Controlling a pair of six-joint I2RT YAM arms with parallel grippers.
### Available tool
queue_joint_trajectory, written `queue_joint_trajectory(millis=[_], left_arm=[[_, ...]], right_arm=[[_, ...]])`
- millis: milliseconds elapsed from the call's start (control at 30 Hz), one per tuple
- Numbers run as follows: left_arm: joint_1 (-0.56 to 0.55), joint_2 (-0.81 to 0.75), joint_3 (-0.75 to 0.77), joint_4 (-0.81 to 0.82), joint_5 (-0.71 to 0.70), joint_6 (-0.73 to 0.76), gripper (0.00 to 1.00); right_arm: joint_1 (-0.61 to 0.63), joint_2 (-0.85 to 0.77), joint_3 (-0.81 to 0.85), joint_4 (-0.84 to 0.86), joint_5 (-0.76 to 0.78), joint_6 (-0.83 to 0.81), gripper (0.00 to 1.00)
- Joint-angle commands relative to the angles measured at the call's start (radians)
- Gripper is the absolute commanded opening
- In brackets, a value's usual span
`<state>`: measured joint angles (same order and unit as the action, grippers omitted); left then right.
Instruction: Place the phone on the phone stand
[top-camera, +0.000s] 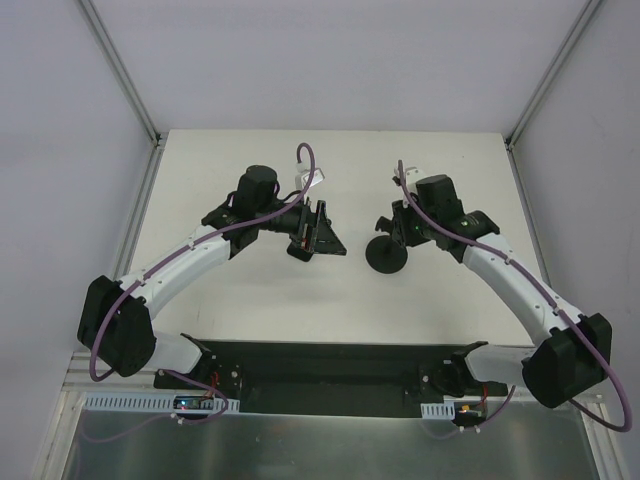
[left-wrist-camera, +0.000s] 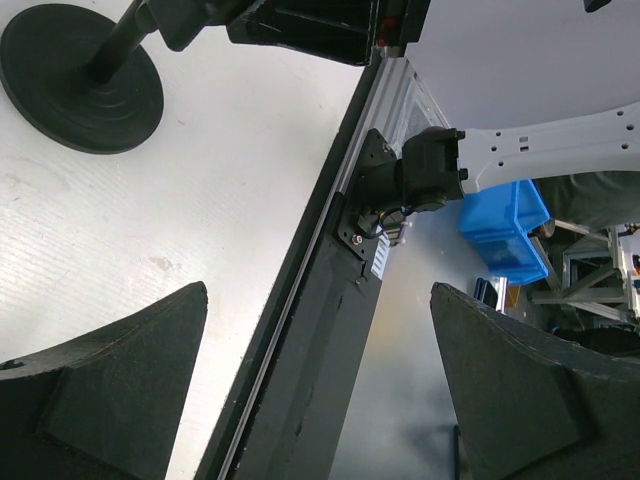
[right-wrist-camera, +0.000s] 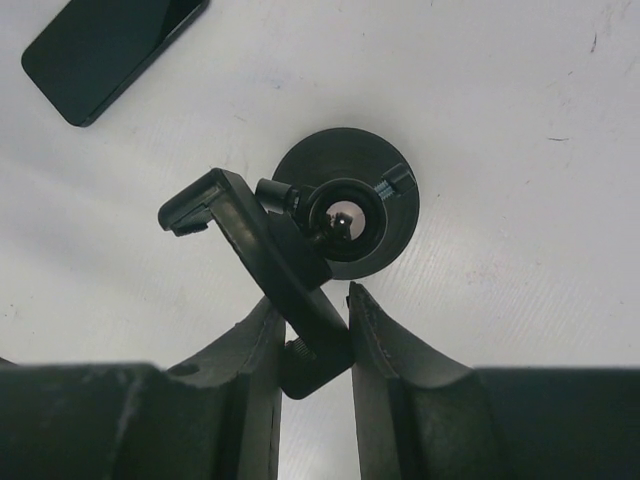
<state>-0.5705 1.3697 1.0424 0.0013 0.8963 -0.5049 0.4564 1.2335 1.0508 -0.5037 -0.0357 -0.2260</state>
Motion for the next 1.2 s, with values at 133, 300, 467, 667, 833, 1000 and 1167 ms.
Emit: queue_joint_trajectory(millis=[133,300,467,667,833,1000,1167], left_arm=[[-0.008,-0.029,0.005,0.009,-0.003,0.031,0.92],[-0.008,-0.020,0.008,-0.003,-0.048,0.055,0.94],[-0.008,0.025,0.037,-0.122,-0.206,0.130,0.96],[-0.011,0.184,0.166,-0.384,-0.659,0.229,0.92],[-0.014,0.347,0.312,-0.544,-0.793,0.236,0.96],[-0.035,0.509,0.456,-0.639,-0.927,0.247,0.98],[-0.035,0.592,0.554,-0.685,-0.898,0.296,0.99]], right_arm=[[0.025,0.055,0.090,-0.157,0.092,-0.012,0.11],[0.047,0.021,0.130,-0.156,0.050,0.010,0.75],[0.076,-0.049,0.202,-0.194,0.045,0.045,0.96],[0.085,-0.264,0.114,-0.185,-0.022,0.105,0.96],[0.084,-0.474,-0.043,-0.170,-0.076,0.152,0.96],[0.084,-0.600,-0.113,-0.153,-0.118,0.165,0.96],[0.084,-0.664,-0.156,-0.154,-0.122,0.151,0.96]])
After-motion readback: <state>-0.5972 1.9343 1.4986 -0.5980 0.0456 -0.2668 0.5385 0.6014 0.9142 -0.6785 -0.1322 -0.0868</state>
